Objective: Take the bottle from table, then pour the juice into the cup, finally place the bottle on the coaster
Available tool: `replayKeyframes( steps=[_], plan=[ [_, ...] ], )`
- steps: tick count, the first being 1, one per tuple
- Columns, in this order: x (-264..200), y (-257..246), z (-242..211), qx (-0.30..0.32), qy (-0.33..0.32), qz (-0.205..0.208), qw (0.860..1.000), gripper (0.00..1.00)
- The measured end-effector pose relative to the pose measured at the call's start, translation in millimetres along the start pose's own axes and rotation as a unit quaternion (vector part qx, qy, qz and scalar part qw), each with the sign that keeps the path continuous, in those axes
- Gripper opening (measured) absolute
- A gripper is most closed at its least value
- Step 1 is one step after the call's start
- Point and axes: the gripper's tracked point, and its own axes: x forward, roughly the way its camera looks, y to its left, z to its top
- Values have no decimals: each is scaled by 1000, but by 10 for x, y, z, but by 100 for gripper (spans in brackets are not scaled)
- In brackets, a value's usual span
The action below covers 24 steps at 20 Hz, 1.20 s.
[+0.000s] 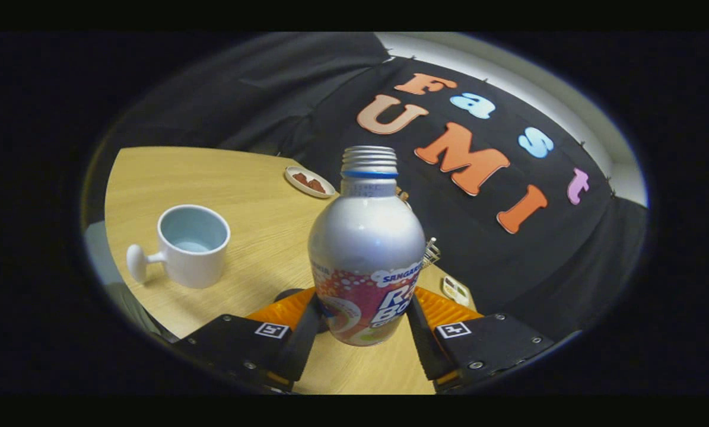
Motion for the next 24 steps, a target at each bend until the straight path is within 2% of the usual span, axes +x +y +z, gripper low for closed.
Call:
replayKeyframes(
  steps=[4,7,12,24],
  plan=[
    [59,-1,-53,88,-10,13,996,75],
    [122,108,-12,168,-20,46,984,76],
    [325,148,-35,233,-23,63,970,75],
    [562,355,-346,259,9,85,962,76]
  ],
)
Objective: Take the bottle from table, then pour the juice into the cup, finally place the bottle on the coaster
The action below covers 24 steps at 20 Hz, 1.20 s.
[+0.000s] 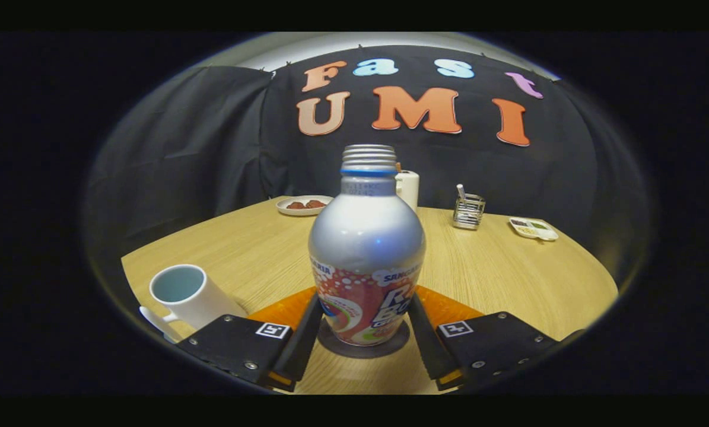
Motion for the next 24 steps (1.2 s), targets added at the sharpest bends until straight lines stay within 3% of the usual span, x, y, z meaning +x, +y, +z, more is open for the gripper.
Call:
replayKeyframes(
  steps=[14,16,21,24],
  plan=[
    [-63,-16,-170,4,6,-17,1000,80],
    [-84,1,-175,-1,5,-15,1000,82],
    [-192,-14,9,8,-23,-22,999,97],
    [-303,-14,49,22,-25,-24,999,97]
  ],
)
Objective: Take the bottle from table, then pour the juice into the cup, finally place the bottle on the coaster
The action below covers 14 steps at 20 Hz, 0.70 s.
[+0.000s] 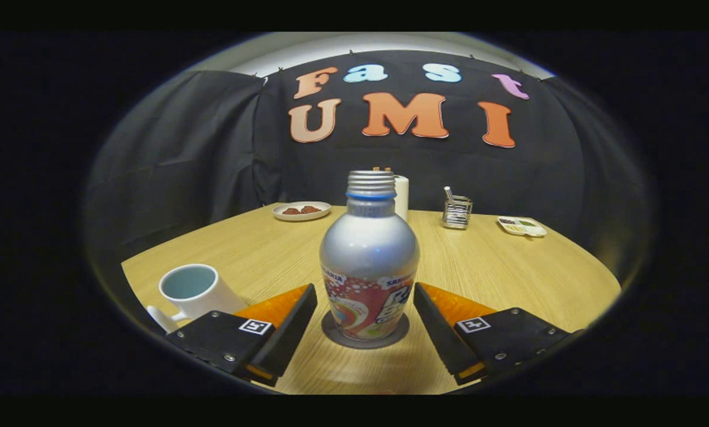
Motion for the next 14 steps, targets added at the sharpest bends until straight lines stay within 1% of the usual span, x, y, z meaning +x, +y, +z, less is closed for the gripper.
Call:
replayKeyframes(
  steps=[4,10,14],
  plan=[
    [-223,-77,83,4,-9,-16,1000,97],
    [-585,-302,256,-11,-26,-52,998,98],
    [-871,-549,360,-15,-43,-92,995,97]
  ],
)
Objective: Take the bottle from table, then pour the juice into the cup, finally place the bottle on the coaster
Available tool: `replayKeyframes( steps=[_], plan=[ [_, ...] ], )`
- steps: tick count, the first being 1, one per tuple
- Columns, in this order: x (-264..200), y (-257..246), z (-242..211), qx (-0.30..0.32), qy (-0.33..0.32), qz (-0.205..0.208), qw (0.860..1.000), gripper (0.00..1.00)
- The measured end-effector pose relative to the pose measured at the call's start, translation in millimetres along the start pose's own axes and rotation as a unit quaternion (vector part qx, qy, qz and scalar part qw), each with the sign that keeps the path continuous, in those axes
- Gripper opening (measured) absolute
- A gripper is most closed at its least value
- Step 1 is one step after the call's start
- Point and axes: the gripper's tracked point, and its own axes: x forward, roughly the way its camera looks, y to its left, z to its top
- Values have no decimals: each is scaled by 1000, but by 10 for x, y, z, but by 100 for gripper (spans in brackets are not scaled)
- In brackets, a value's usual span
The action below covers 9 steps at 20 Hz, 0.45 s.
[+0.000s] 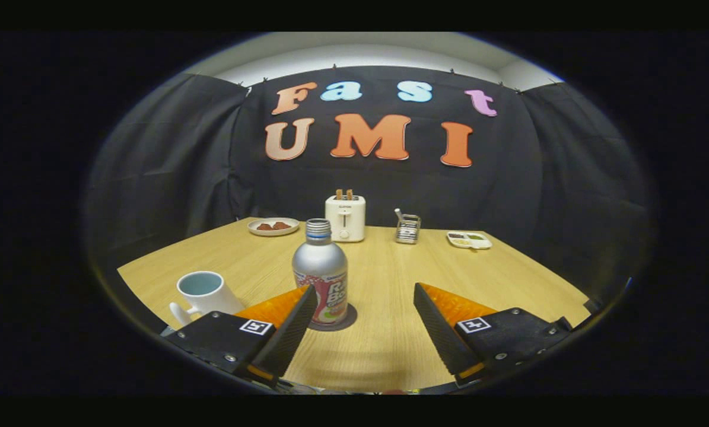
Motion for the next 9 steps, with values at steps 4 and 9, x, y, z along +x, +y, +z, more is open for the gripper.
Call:
replayKeyframes(
  steps=[4,9],
  plan=[
    [-210,-161,95,-6,-7,-16,1000,97],
    [-369,-289,138,-6,-15,-31,999,97]
  ],
)
